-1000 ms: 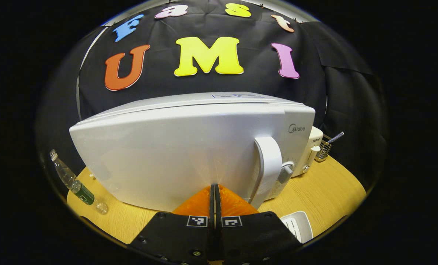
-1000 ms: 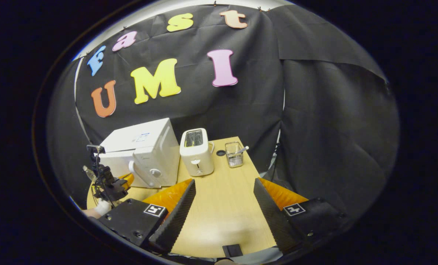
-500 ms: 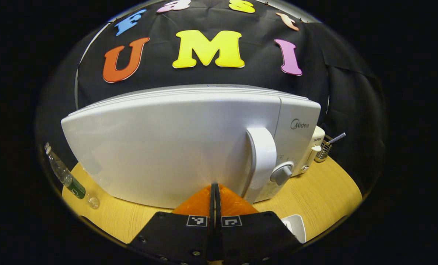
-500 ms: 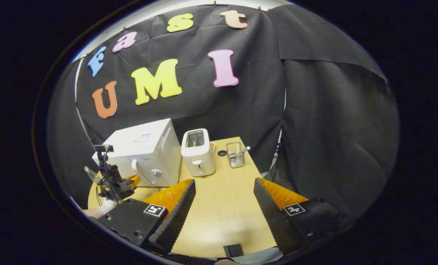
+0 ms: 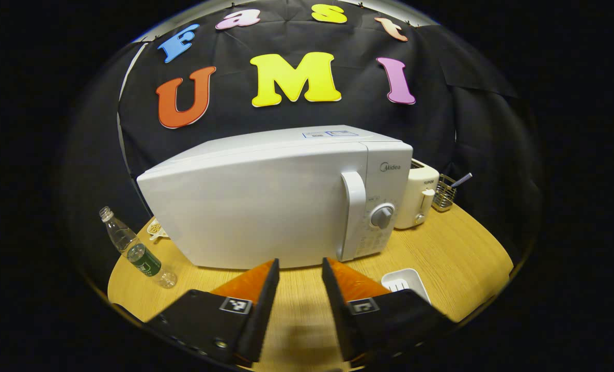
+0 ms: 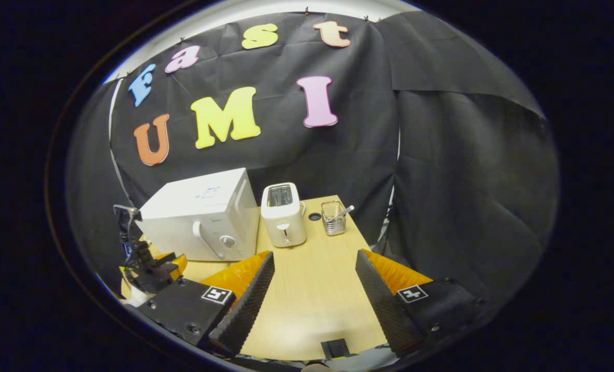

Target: Open the microwave oven with the left hand, put the food in, and close the microwave oven.

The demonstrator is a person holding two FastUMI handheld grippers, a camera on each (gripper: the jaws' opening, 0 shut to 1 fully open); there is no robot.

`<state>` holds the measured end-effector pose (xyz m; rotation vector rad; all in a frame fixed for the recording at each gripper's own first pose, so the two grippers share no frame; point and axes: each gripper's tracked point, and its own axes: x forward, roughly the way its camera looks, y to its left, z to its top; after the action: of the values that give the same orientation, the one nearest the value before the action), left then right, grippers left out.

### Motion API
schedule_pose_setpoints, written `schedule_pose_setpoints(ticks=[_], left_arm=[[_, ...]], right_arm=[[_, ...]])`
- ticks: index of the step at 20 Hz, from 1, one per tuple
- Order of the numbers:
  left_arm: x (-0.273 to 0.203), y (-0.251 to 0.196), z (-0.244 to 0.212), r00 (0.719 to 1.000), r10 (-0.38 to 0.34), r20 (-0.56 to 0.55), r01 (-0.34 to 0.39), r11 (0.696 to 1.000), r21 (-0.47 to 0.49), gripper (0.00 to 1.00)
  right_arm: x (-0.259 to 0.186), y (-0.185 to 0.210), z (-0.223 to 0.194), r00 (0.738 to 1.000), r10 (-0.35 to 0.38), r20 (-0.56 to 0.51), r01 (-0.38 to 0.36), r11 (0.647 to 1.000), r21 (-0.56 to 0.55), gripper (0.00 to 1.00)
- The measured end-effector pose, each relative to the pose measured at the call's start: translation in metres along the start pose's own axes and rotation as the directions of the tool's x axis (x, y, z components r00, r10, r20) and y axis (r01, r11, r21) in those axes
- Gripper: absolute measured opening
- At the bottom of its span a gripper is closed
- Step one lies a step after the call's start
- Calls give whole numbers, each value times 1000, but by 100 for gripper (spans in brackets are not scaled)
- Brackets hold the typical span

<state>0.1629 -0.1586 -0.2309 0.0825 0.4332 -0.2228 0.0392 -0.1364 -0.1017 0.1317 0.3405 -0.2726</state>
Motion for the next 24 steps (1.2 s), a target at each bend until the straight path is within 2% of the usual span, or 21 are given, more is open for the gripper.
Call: schedule_pose_setpoints(ticks=[1,2,5,8,12,15,16,17,18,19,22,23,24], left_arm=[[-16,3,0,1000,-13,5,13,1000,-2,82],[-25,11,2,1000,2,12,-2,1000,14,97],[-72,31,14,999,2,52,-5,998,56,97],[-126,54,42,991,-8,133,-3,997,77,97],[-199,95,79,972,32,232,-36,999,15,96],[-248,125,106,946,84,315,-83,996,-16,97],[-262,134,114,935,104,340,-103,994,-22,97],[-275,143,122,923,126,363,-123,992,-32,97],[-285,149,129,911,144,387,-141,989,-37,96],[-293,154,136,902,153,403,-150,988,-39,97],[-310,164,151,876,186,445,-174,982,-68,96],[-313,166,158,868,194,456,-176,981,-83,96],[-316,168,162,863,203,462,-179,979,-95,96]], right_arm=[[-7,5,0,1000,-7,18,7,1000,-5,100],[-15,12,3,999,-17,46,17,1000,-10,100],[-40,36,4,993,-40,109,44,998,-35,100],[-61,77,4,988,-2,151,10,998,-54,100],[-77,136,7,976,73,203,-59,995,-75,100],[-91,177,13,960,147,238,-128,987,-94,100],[-96,188,18,953,166,251,-144,984,-103,91],[-102,197,24,946,185,265,-160,981,-113,91],[-108,205,28,940,202,274,-174,977,-122,100],[-113,212,34,933,221,285,-191,973,-128,91],[-128,225,55,911,256,325,-223,965,-135,91],[-132,225,61,905,258,338,-225,965,-136,100],[-137,227,67,899,264,350,-229,964,-139,100]])
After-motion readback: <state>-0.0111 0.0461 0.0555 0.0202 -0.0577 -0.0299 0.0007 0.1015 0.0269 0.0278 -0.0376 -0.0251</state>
